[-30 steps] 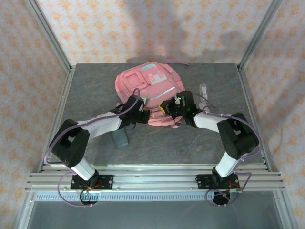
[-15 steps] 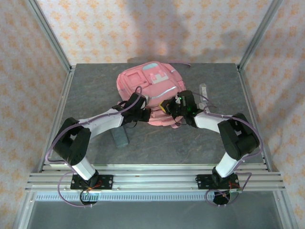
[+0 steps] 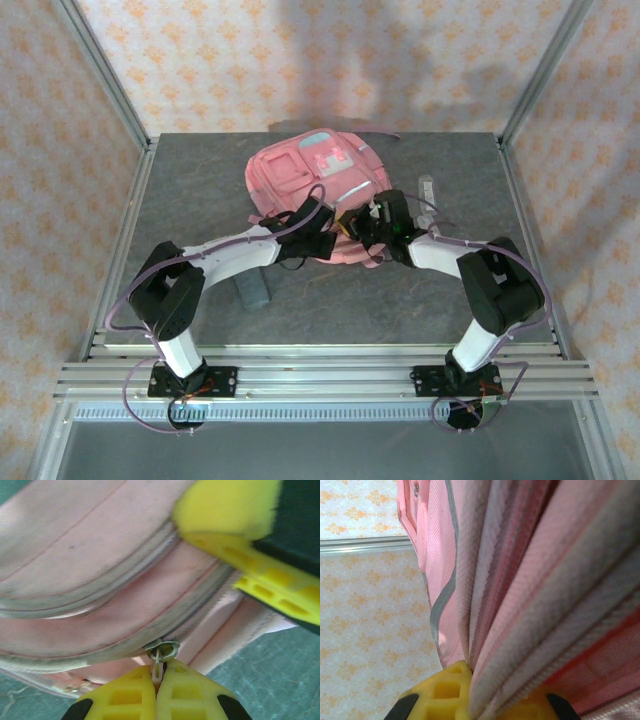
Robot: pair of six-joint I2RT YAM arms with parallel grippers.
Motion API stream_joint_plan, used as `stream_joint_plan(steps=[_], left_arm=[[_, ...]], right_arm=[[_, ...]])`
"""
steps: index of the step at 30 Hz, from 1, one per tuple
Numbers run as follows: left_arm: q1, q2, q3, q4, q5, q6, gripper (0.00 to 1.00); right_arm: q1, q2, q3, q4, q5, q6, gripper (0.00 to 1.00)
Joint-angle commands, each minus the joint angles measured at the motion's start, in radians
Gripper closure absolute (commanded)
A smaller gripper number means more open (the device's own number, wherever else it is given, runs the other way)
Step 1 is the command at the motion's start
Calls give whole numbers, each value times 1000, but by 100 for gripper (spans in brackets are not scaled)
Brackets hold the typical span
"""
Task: Pack the student bag
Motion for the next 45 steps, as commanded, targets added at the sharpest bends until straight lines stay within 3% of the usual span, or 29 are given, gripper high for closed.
stream_joint_plan(steps=[1,8,16,21,26,30,34,35,39,45], left_arm=[[101,-49,-68,-81,-101,14,100],[289,-65,-126,-32,-139,15,100],[324,19,-48,-24,-184,29,100],[415,88,20,-7,-258,-7,100],[449,138,110,-20,-257,-10,100],[448,116,113,-16,-228,-29,86],[448,19,38,9,-188,-52,69],[448,-20,11,17,-176,-59,65],[447,-173,-94,19,-130,-84,51],[442,-385,-263,-64,-143,-169,31]], right_arm=[[-36,-44,-24,-12,43,-26,100],[-43,-74,-30,-11,55,-31,100],[-40,-91,-39,10,48,-28,100],[-38,-102,-45,21,31,-29,100],[-40,-115,-11,54,-17,-34,100],[-40,-131,68,80,-39,-56,100],[-40,-138,158,-68,15,-136,100],[-41,-136,175,-119,23,-163,97],[-49,-141,174,-275,22,-269,69],[-51,-286,62,-491,118,-455,46]])
